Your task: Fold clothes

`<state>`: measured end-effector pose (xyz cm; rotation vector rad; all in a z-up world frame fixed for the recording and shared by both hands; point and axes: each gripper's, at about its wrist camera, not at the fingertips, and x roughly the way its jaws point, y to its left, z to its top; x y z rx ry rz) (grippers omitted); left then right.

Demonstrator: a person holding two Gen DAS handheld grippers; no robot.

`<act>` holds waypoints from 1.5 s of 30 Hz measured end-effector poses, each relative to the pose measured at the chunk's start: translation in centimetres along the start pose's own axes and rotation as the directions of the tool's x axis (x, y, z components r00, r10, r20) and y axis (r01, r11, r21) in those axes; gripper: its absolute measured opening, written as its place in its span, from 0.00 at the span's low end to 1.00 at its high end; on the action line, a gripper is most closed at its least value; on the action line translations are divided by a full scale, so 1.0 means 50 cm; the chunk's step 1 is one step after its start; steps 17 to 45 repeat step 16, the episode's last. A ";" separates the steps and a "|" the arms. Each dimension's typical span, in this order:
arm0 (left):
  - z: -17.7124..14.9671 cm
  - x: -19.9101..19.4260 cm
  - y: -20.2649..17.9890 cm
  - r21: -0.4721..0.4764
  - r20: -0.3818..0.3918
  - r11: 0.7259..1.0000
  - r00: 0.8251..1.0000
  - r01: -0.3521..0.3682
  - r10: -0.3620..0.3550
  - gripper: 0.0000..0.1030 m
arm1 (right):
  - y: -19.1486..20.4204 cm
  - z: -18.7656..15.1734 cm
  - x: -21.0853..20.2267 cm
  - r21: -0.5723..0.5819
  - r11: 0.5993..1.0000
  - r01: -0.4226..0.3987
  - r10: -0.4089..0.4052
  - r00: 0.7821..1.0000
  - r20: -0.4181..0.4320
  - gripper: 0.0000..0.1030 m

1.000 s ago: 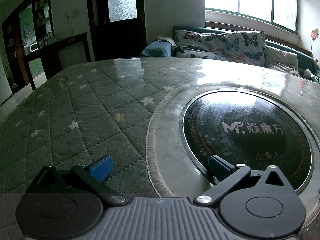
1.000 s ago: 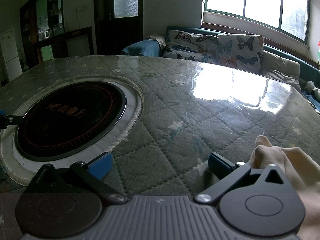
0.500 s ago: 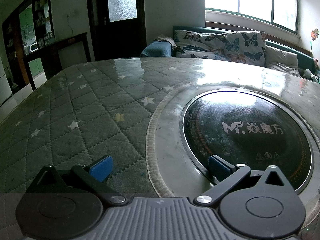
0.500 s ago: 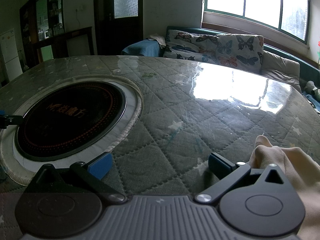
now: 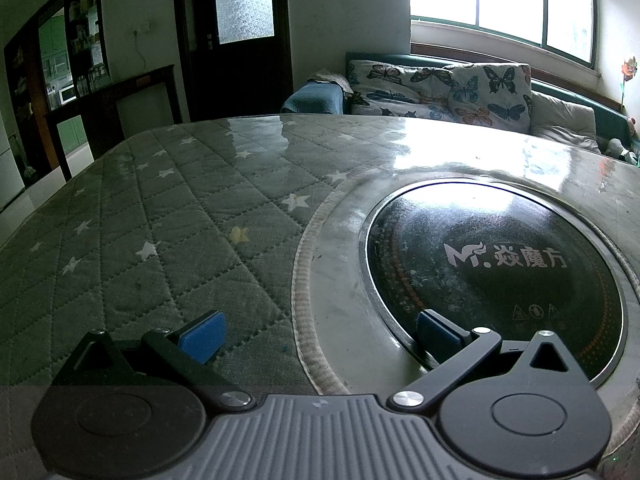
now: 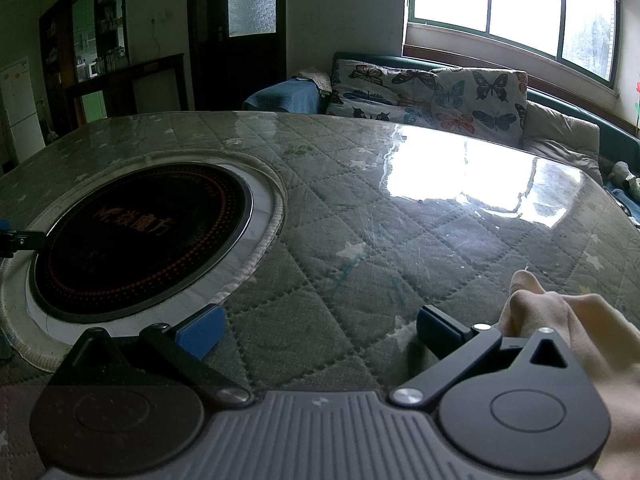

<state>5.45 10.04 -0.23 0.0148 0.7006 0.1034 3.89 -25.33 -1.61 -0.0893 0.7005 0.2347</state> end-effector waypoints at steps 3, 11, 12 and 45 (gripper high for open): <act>0.000 0.000 -0.001 -0.001 0.000 1.000 1.000 0.001 -0.001 1.00 | 0.000 0.000 0.000 0.000 1.000 0.000 0.000 1.000 0.000 1.00; 0.002 0.002 0.001 -0.001 0.000 1.000 1.000 0.001 -0.001 1.00 | 0.000 0.000 0.000 0.000 1.000 0.000 0.000 1.000 0.000 1.00; 0.002 0.002 0.001 -0.001 0.000 1.000 1.000 0.001 -0.001 1.00 | 0.000 0.000 0.000 0.000 1.000 0.000 0.000 1.000 0.000 1.00; 0.002 0.002 0.001 -0.001 0.000 1.000 1.000 0.002 -0.002 1.00 | 0.000 0.000 0.000 0.000 1.000 0.000 0.000 1.000 0.000 1.00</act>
